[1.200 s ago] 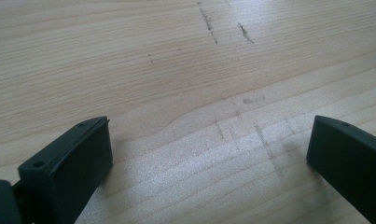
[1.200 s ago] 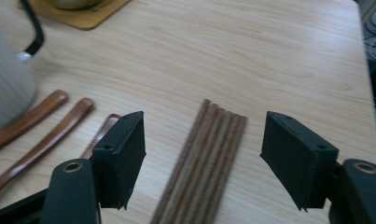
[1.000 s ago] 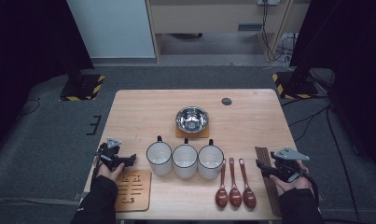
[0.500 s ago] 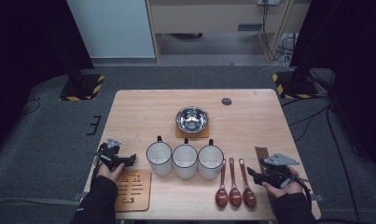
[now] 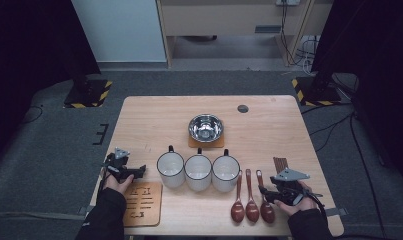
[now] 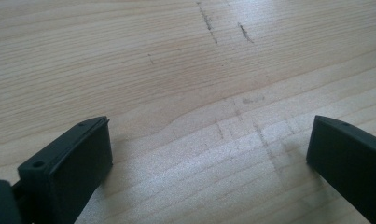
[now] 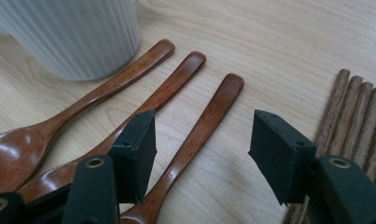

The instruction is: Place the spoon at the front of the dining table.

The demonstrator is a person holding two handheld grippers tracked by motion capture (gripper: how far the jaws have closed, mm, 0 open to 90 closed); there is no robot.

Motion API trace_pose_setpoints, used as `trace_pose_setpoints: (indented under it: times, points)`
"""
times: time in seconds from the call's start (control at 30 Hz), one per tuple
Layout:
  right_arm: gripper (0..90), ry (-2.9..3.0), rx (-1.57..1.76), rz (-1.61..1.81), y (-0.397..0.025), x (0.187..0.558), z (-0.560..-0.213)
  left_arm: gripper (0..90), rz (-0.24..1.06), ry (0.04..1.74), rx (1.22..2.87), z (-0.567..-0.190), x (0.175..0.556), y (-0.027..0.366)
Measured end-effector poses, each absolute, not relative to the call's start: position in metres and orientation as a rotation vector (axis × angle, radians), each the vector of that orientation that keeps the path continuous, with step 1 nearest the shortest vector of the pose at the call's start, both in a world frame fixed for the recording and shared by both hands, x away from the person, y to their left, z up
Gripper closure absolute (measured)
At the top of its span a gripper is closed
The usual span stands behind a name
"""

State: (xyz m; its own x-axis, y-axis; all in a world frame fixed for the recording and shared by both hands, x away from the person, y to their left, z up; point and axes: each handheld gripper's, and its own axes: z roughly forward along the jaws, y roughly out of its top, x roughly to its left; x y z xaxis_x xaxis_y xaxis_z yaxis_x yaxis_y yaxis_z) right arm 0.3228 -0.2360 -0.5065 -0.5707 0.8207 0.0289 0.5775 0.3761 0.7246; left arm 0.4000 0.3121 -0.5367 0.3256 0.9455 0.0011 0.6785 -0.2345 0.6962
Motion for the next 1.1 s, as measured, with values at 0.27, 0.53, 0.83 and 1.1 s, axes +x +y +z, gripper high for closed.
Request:
trace_pose_setpoints:
  times: [0.27,0.53,0.83,1.1]
  points:
    - [49.3,2.35,1.23,0.961,-0.2313,0.3232,-0.5116,0.0,0.577,1.421,1.999,-0.5367,0.4,0.3123]
    - [56.1,2.393,1.23,0.92,-0.2282,0.3242,-0.5151,0.0,0.574,1.415,2.003,-0.5367,0.3999,0.3129]
    - [67.0,2.42,1.247,0.889,-0.226,0.3239,-0.5167,0.0,0.573,1.412,2.004,-0.5367,0.3998,0.3131]
    - [71.1,2.401,1.268,0.879,-0.2281,0.3253,-0.5165,0.0,0.573,1.412,2.004,-0.5367,0.3998,0.313]
